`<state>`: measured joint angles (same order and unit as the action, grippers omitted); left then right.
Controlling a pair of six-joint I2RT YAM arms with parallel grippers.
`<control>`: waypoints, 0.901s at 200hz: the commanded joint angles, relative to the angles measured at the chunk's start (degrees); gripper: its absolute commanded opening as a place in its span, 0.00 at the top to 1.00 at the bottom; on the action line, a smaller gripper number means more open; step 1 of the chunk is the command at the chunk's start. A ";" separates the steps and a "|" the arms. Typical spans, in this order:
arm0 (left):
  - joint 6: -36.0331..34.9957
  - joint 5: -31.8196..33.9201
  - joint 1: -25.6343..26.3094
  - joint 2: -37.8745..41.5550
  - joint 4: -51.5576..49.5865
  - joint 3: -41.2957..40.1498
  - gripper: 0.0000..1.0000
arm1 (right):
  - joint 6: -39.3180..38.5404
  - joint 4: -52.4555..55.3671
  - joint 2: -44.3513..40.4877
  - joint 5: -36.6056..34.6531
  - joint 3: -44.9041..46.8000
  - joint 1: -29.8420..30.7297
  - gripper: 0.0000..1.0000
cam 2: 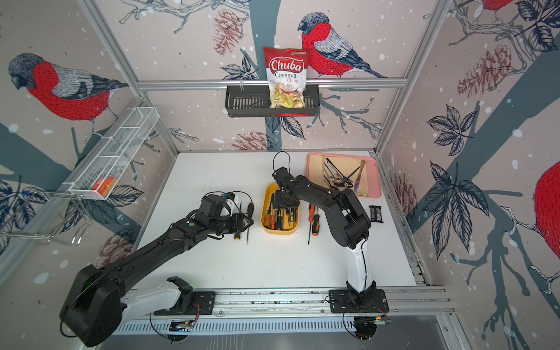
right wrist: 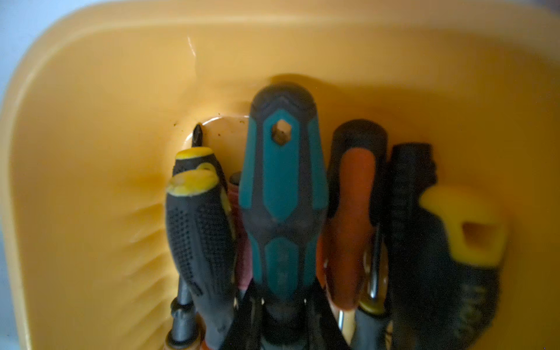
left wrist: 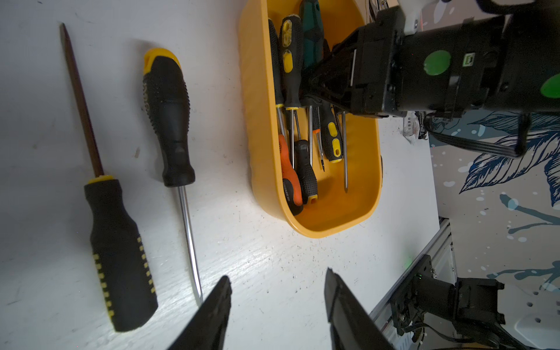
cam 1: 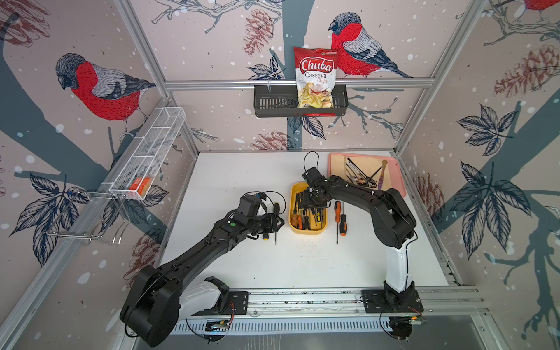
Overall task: Take out the screwdriver from the storage box
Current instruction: Pick up the screwdriver from the storage box, then place the screwdriver at the center of the board.
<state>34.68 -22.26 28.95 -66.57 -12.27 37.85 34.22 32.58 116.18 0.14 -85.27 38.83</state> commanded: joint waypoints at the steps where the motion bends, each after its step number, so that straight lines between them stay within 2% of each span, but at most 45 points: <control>1: 0.86 -0.87 -0.12 -0.12 2.55 0.10 0.48 | -1.24 1.39 -2.42 -0.22 -0.17 0.43 0.87; 48: 1.89 -1.95 0.88 -1.02 4.10 1.27 0.48 | -1.51 2.99 -7.46 -0.15 1.00 1.01 0.88; 110: 2.28 -0.76 5.46 -4.69 4.75 4.86 0.48 | -2.27 6.29 -16.91 -1.65 5.50 0.26 0.88; 147: 2.70 -0.74 7.80 -7.44 5.75 6.67 0.48 | -2.76 8.30 -23.61 -2.85 10.57 -2.35 0.88; 180: 2.86 -0.67 9.10 -8.83 6.38 7.60 0.49 | -4.21 9.93 -28.64 -3.16 16.52 -7.42 0.88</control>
<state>37.30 -23.29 37.39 -74.81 -8.88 44.60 31.62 40.21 90.17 -1.61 -71.75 34.22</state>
